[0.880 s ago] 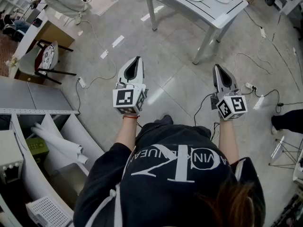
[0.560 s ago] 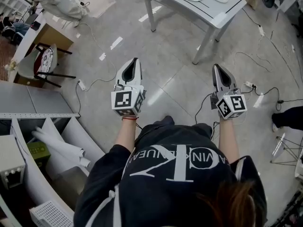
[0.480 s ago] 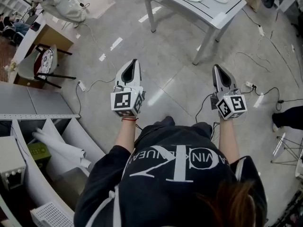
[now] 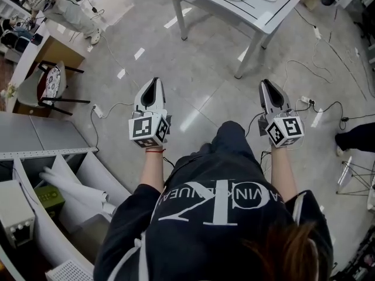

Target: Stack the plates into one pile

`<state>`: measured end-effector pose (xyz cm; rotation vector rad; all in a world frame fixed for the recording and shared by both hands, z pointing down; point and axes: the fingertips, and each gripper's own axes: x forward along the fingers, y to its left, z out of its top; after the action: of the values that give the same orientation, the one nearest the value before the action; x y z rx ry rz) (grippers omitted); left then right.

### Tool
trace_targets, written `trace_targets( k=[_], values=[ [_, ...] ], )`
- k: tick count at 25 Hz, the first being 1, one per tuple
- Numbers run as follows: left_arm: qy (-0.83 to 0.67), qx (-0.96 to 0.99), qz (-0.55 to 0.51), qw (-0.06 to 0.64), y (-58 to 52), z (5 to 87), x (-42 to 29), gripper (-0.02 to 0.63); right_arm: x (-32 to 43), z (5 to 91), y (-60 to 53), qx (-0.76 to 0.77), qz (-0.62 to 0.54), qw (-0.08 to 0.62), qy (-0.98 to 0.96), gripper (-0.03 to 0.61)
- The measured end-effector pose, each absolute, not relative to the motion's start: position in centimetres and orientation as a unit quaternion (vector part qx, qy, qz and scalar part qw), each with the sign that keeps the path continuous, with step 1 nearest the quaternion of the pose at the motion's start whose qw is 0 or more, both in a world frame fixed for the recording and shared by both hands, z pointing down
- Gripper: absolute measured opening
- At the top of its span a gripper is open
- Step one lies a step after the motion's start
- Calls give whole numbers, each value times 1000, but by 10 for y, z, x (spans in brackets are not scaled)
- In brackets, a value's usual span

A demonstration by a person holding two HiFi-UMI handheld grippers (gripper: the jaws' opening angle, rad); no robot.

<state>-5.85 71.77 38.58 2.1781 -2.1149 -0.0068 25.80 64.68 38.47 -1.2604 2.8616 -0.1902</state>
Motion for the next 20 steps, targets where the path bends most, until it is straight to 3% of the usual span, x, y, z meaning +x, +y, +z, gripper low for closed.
trace_targets(
  k=[1,3,4,10,20],
  values=[
    [-693,719,-8,58,716,386,-58,12,258,384,645,-401,-64,5,914,67],
    [-680,730,-18,68,710,386,-56,127,258,381,641,-400,-70,9,914,98],
    [-674,735,-21,70,707,386,-55,147,258,380,638,-402,-71,11,913,118],
    [-673,736,-9,77,681,396,-66,147,252,390,607,-412,-90,14,907,184],
    [-670,737,0,90,567,407,-100,147,220,408,498,-417,-109,18,902,192]
  ],
)
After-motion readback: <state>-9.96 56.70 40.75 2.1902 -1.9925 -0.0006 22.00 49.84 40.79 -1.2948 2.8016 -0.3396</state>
